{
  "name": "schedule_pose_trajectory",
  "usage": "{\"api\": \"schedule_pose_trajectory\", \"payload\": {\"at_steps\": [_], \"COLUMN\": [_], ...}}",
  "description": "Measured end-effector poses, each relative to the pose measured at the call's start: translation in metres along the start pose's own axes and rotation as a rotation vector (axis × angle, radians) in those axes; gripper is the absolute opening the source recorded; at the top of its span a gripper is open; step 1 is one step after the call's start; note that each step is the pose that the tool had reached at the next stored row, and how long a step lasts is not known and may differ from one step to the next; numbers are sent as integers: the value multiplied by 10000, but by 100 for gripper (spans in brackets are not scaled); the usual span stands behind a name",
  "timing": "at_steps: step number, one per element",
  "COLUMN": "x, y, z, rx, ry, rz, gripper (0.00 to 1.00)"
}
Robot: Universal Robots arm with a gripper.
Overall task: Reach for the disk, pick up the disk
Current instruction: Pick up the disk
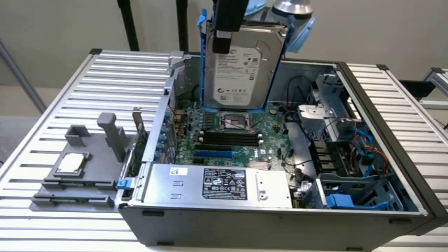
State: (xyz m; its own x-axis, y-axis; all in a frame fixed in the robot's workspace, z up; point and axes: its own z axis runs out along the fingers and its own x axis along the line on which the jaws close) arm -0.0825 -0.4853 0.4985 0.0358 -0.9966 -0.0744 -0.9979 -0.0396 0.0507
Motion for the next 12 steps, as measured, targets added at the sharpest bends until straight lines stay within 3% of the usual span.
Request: {"api": "schedule_pose_trajectory", "payload": {"at_steps": [12], "x": [235], "y": [-358], "z": [-36], "rx": [-82], "ry": [-5], "rz": [5], "gripper": [33]}}
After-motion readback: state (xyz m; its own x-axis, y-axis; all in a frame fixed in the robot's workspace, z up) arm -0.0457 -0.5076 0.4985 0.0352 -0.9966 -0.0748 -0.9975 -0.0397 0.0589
